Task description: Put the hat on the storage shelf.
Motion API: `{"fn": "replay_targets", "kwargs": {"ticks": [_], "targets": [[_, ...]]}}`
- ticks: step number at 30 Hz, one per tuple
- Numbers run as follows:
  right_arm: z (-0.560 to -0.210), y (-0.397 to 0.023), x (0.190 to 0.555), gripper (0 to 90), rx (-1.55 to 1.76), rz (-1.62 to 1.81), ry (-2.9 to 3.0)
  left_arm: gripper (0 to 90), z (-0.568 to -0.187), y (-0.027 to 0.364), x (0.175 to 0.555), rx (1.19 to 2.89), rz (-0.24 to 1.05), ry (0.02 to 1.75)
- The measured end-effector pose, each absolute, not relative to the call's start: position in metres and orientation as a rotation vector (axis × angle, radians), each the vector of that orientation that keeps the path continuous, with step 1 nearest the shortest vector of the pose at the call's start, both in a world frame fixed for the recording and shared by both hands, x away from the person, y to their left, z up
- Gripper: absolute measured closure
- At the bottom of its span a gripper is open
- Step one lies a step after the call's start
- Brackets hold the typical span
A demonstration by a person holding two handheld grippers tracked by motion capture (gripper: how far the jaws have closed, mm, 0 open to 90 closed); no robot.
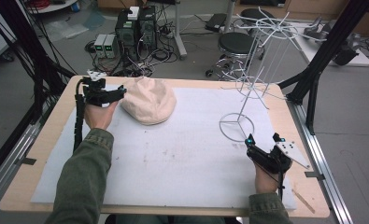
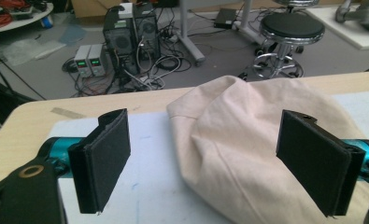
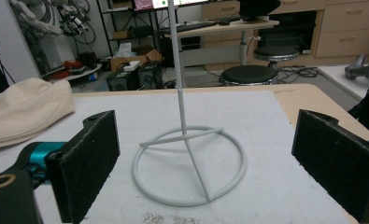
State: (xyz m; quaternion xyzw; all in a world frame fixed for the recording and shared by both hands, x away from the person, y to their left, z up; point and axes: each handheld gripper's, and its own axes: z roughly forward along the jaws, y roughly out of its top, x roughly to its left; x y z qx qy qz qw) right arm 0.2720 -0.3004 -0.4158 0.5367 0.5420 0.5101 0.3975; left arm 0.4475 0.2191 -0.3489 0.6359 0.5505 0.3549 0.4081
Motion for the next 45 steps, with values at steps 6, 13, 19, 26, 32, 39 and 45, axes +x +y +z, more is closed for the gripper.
{"fn": "replay_targets", "kwargs": {"ticks": [6, 13, 19, 26, 32, 39, 45], "targets": [[-0.415, -0.3, 0.27, 6.7, 1.349, 1.31, 1.372, 18.2, -0.355, 0.207, 0.46, 1.637, 0.859, 1.422], [-0.415, -0.298, 0.269, 6.7, 1.33, 1.312, 1.383, 18.5, -0.362, 0.191, 0.474, 1.687, 0.848, 1.467], [-0.415, -0.299, 0.27, 6.6, 1.331, 1.314, 1.386, 18.6, -0.371, 0.191, 0.486, 1.662, 0.819, 1.558], [-0.415, -0.299, 0.27, 6.7, 1.334, 1.315, 1.398, 18.1, -0.387, 0.194, 0.496, 1.65, 0.752, 1.652], [-0.415, -0.299, 0.27, 6.7, 1.326, 1.309, 1.399, 18.2, -0.397, 0.189, 0.502, 1.636, 0.722, 1.702], [-0.415, -0.3, 0.269, 6.6, 1.331, 1.312, 1.394, 18.0, -0.41, 0.187, 0.504, 1.675, 0.702, 1.756], [-0.416, -0.3, 0.27, 6.7, 1.329, 1.31, 1.398, 18.1, -0.419, 0.18, 0.506, 1.699, 0.651, 1.768]]}}
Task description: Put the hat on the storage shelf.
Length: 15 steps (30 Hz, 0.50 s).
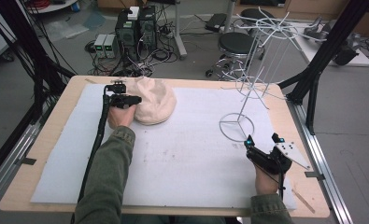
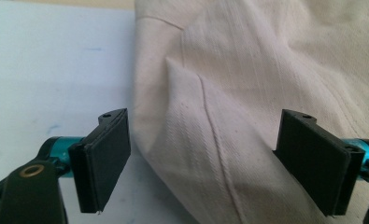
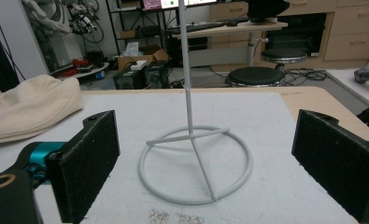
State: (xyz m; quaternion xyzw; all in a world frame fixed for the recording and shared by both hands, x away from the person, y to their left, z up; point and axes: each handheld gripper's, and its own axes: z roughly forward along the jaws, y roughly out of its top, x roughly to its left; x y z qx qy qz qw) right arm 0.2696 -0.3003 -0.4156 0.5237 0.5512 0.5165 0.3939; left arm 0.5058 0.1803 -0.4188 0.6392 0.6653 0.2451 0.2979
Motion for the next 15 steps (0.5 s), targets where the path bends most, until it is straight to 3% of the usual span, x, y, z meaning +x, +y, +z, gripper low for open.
{"fn": "replay_targets", "kwargs": {"ticks": [8, 15], "targets": [[-0.415, -0.302, 0.27, 6.7, 1.335, 1.308, 1.388, 22.9, -0.43, 0.174, 0.509, 1.716, 0.597, 1.793], [-0.416, -0.302, 0.271, 6.7, 1.337, 1.307, 1.387, 33.5, -0.434, 0.17, 0.51, 1.745, 0.572, 1.767]]}}
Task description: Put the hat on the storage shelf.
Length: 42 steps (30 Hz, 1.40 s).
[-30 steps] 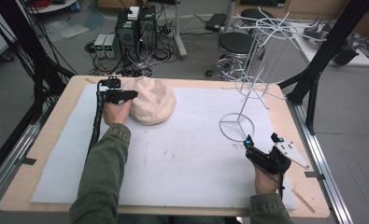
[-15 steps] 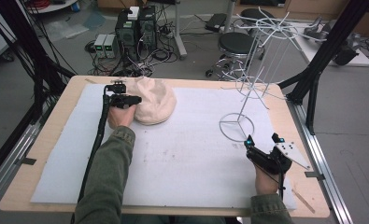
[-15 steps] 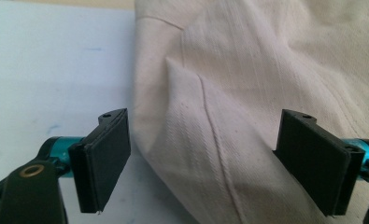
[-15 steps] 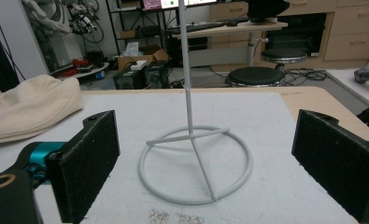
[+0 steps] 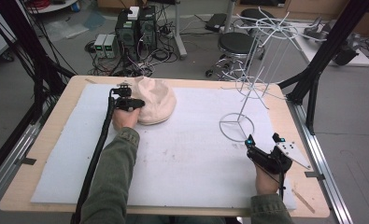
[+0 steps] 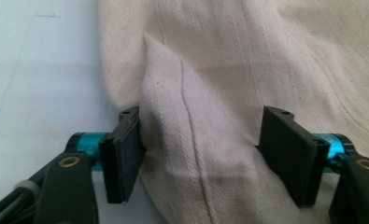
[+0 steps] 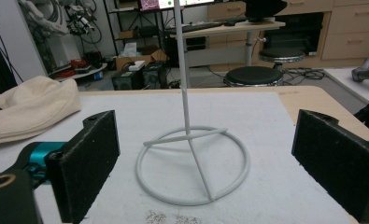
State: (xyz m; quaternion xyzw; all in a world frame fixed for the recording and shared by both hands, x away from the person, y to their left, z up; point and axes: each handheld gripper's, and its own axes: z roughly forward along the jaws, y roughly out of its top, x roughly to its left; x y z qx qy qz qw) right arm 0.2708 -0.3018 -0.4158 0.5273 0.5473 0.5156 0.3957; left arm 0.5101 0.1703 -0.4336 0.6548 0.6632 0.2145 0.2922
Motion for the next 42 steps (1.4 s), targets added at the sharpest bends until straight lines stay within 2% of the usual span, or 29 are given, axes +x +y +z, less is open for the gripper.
{"fn": "replay_targets", "kwargs": {"ticks": [3, 13, 16, 42], "targets": [[-0.416, -0.302, 0.27, 6.7, 1.336, 1.309, 1.388, 38.6, -0.433, 0.169, 0.51, 1.749, 0.572, 1.758], [-0.416, -0.302, 0.271, 6.7, 1.339, 1.309, 1.397, 72.1, -0.432, 0.166, 0.509, 1.769, 0.604, 1.741], [-0.416, -0.302, 0.271, 6.6, 1.338, 1.311, 1.4, 77.8, -0.43, 0.167, 0.509, 1.76, 0.59, 1.747], [-0.417, -0.302, 0.271, 6.6, 1.346, 1.308, 1.408, 80.7, -0.42, 0.172, 0.504, 1.766, 0.586, 1.693]]}}
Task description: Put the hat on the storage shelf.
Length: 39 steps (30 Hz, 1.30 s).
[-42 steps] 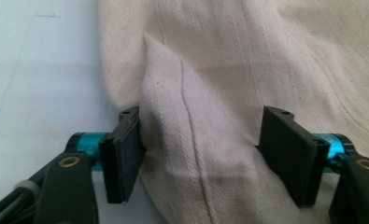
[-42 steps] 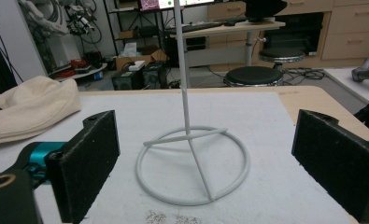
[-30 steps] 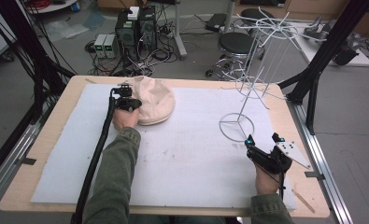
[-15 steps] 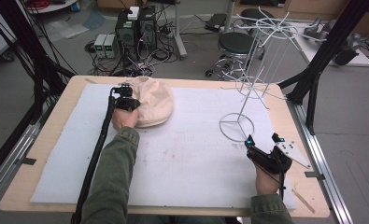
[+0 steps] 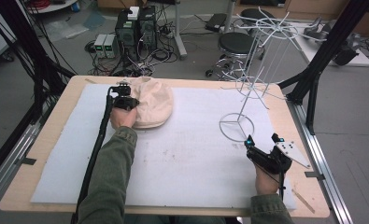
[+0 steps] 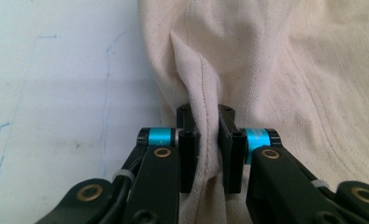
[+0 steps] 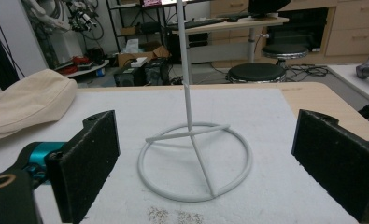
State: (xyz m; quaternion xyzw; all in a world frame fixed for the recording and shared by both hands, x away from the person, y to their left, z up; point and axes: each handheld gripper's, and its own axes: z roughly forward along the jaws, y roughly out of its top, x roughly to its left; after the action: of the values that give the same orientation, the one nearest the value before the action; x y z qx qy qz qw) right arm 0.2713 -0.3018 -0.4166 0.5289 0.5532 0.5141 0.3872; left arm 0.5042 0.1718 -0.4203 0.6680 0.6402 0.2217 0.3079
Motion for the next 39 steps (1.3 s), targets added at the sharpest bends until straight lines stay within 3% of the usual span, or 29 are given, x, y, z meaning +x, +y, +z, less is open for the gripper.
{"fn": "replay_targets", "kwargs": {"ticks": [8, 39], "targets": [[-0.416, -0.302, 0.271, 6.6, 1.344, 1.31, 1.407, 80.5, -0.402, 0.171, 0.493, 1.69, 0.656, 1.609], [-0.416, -0.301, 0.27, 6.6, 1.347, 1.306, 1.396, 80.2, -0.344, 0.179, 0.434, 1.386, 0.657, 1.225]]}}
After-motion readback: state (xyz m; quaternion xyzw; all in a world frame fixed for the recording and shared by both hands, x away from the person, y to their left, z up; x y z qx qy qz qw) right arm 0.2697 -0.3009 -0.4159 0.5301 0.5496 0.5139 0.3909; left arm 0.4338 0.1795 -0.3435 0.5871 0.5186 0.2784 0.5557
